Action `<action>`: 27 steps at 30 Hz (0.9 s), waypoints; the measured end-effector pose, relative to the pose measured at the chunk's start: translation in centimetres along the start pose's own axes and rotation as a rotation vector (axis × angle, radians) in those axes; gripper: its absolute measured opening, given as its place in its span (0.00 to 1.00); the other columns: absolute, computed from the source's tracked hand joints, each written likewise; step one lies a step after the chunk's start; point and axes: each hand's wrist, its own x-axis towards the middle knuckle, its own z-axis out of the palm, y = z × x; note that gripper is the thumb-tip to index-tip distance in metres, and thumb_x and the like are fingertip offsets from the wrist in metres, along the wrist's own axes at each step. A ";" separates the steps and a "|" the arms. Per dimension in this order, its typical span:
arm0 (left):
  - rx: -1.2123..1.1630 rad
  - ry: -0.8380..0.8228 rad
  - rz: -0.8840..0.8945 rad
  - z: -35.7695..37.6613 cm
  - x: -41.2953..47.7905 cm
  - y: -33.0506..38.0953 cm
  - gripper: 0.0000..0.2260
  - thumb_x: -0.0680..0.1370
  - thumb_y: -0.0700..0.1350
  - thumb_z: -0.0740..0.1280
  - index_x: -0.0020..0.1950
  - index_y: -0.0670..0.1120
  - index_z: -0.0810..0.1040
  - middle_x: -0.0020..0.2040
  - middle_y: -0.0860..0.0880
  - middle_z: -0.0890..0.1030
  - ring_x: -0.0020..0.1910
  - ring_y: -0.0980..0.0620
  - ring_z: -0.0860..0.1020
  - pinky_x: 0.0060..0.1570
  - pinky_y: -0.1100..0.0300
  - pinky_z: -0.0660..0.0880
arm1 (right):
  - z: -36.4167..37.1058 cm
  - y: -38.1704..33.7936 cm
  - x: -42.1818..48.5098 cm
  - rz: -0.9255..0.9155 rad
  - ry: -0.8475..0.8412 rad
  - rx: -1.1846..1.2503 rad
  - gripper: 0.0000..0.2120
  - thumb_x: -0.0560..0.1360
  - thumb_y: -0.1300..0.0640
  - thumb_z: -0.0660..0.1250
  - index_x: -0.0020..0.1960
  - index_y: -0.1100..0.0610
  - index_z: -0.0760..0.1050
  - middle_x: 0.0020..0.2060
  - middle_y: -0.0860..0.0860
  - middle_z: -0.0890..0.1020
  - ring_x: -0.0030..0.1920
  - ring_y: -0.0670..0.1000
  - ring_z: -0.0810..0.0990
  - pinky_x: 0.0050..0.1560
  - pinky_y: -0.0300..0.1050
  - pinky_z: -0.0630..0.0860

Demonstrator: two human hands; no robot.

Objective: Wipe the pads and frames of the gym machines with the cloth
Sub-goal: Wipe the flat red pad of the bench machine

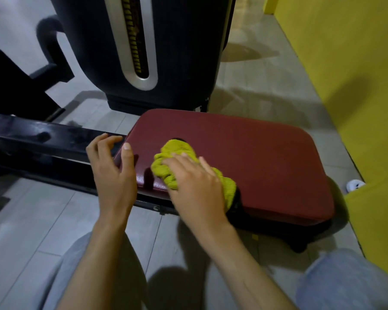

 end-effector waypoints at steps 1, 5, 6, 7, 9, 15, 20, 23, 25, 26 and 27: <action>0.001 -0.007 -0.007 0.0 0.0 0.0 0.13 0.85 0.53 0.60 0.64 0.47 0.74 0.69 0.48 0.67 0.66 0.55 0.72 0.58 0.68 0.70 | -0.9 1.4 -0.3 0.042 0.035 -0.006 0.23 0.70 0.54 0.80 0.62 0.44 0.80 0.64 0.44 0.82 0.67 0.50 0.79 0.70 0.55 0.73; -0.013 -0.030 -0.038 -0.2 0.0 0.0 0.13 0.85 0.53 0.60 0.64 0.47 0.74 0.70 0.50 0.67 0.66 0.56 0.72 0.59 0.69 0.70 | -5.2 8.0 -2.9 0.248 0.190 -0.114 0.15 0.75 0.51 0.77 0.60 0.47 0.81 0.59 0.47 0.85 0.59 0.55 0.79 0.65 0.59 0.76; -0.013 -0.033 -0.034 -0.3 0.0 0.0 0.13 0.85 0.53 0.60 0.64 0.47 0.74 0.70 0.50 0.67 0.65 0.56 0.72 0.59 0.68 0.71 | -6.4 9.3 -3.8 0.313 0.211 -0.139 0.14 0.77 0.50 0.75 0.61 0.48 0.81 0.59 0.48 0.85 0.58 0.56 0.79 0.66 0.61 0.75; -0.011 -0.039 -0.031 -0.5 0.1 0.1 0.13 0.85 0.53 0.60 0.64 0.47 0.74 0.70 0.50 0.67 0.66 0.55 0.72 0.60 0.64 0.72 | -7.2 10.3 -4.7 0.385 0.231 -0.147 0.13 0.78 0.49 0.73 0.62 0.49 0.81 0.59 0.49 0.85 0.58 0.58 0.79 0.68 0.62 0.74; -0.018 -0.084 -0.035 -0.8 0.3 0.4 0.14 0.85 0.55 0.60 0.65 0.48 0.74 0.71 0.50 0.66 0.66 0.54 0.73 0.62 0.57 0.74 | -8.1 10.8 -5.7 0.502 0.257 -0.146 0.14 0.80 0.48 0.69 0.64 0.51 0.80 0.59 0.51 0.84 0.60 0.61 0.79 0.69 0.66 0.73; -0.024 -0.187 -0.063 -2.2 1.0 1.1 0.11 0.85 0.54 0.60 0.63 0.51 0.75 0.72 0.53 0.64 0.64 0.59 0.73 0.61 0.66 0.74 | -5.2 7.5 -4.4 0.392 0.173 -0.150 0.14 0.78 0.51 0.72 0.62 0.53 0.81 0.62 0.53 0.84 0.62 0.62 0.81 0.71 0.65 0.71; -0.026 -0.162 -0.078 -2.8 0.7 1.6 0.10 0.86 0.47 0.59 0.64 0.46 0.76 0.73 0.49 0.65 0.58 0.78 0.68 0.51 0.83 0.65 | 0.1 1.0 0.7 0.212 0.058 -0.131 0.14 0.78 0.52 0.71 0.63 0.52 0.79 0.60 0.52 0.84 0.64 0.60 0.80 0.70 0.63 0.71; -0.056 -0.131 -0.062 -3.6 0.7 1.7 0.13 0.84 0.50 0.58 0.66 0.49 0.75 0.71 0.51 0.68 0.64 0.69 0.70 0.58 0.73 0.71 | 3.2 -2.6 4.1 0.075 0.003 -0.146 0.15 0.80 0.53 0.68 0.66 0.53 0.76 0.61 0.52 0.83 0.64 0.58 0.79 0.71 0.62 0.71; -0.048 -0.097 -0.049 -4.5 0.4 1.6 0.14 0.83 0.52 0.58 0.67 0.52 0.74 0.69 0.52 0.70 0.66 0.57 0.72 0.63 0.53 0.76 | 4.7 -4.6 5.7 -0.021 -0.037 -0.113 0.16 0.79 0.53 0.70 0.66 0.53 0.75 0.61 0.53 0.83 0.64 0.58 0.79 0.70 0.62 0.72; -0.012 -0.073 -0.026 -5.1 0.3 1.6 0.14 0.83 0.52 0.59 0.67 0.52 0.73 0.67 0.52 0.71 0.66 0.52 0.73 0.63 0.45 0.76 | 5.3 -5.5 6.2 -0.079 -0.059 -0.090 0.17 0.78 0.53 0.71 0.66 0.53 0.76 0.60 0.53 0.83 0.64 0.57 0.79 0.69 0.61 0.73; 0.027 -0.055 -0.006 -5.6 0.1 1.6 0.14 0.83 0.52 0.59 0.68 0.52 0.73 0.66 0.52 0.72 0.66 0.50 0.74 0.63 0.42 0.75 | 5.7 -6.2 6.5 -0.145 -0.077 -0.069 0.16 0.78 0.53 0.72 0.64 0.53 0.76 0.58 0.52 0.84 0.62 0.57 0.80 0.67 0.60 0.74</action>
